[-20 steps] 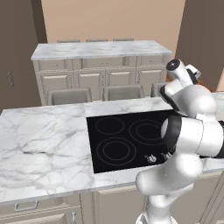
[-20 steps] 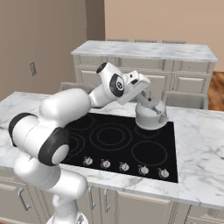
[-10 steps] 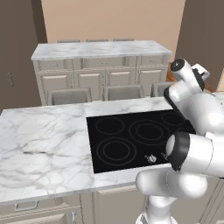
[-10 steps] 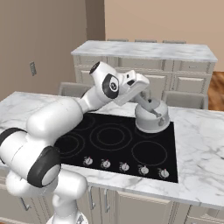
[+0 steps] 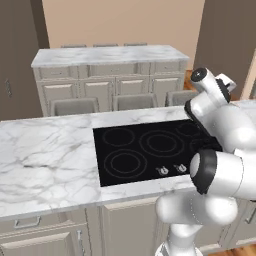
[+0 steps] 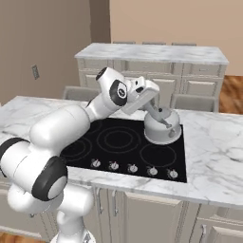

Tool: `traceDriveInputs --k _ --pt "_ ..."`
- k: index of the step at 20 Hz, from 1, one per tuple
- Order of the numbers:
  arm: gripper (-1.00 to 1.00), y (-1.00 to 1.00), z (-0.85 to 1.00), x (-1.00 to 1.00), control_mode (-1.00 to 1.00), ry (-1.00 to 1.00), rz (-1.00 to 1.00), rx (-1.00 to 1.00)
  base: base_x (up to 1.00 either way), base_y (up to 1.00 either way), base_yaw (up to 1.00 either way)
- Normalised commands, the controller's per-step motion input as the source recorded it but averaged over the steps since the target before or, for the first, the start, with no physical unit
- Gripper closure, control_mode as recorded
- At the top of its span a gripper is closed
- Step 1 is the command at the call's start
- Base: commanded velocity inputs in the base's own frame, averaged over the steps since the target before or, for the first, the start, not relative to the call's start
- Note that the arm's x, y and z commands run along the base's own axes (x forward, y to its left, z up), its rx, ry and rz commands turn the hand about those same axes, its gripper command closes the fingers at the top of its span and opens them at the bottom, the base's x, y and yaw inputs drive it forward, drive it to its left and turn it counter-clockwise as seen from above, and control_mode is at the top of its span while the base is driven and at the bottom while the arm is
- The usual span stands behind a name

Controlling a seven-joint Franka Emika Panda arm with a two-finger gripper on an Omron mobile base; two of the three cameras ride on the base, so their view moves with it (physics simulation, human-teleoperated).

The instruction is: The kettle is done boiling. Turn off the stove, then wait for 300 timesteps before moving the kettle to the dining table.

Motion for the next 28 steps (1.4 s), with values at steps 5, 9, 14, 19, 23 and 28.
traceDriveInputs --k 5,9,14,19,23,28 --pt "1.0 0.0 0.0 0.0 1.0 0.0 0.0 0.0 -0.64 -0.7 -0.11" --pt "1.0 0.0 0.0 0.0 1.0 0.0 0.0 0.0 -0.28 -0.83 -0.03" --pt "1.0 0.0 0.0 0.0 1.0 0.0 0.0 0.0 -0.18 -0.92 -0.02" --pt "1.0 0.0 0.0 0.0 1.0 0.0 0.0 0.0 -0.21 -0.99 0.0" --pt "1.0 0.0 0.0 0.0 1.0 0.0 0.0 0.0 -0.24 -1.0 0.0" --pt "1.0 0.0 0.0 0.0 1.0 0.0 0.0 0.0 -0.26 -1.0 0.0"
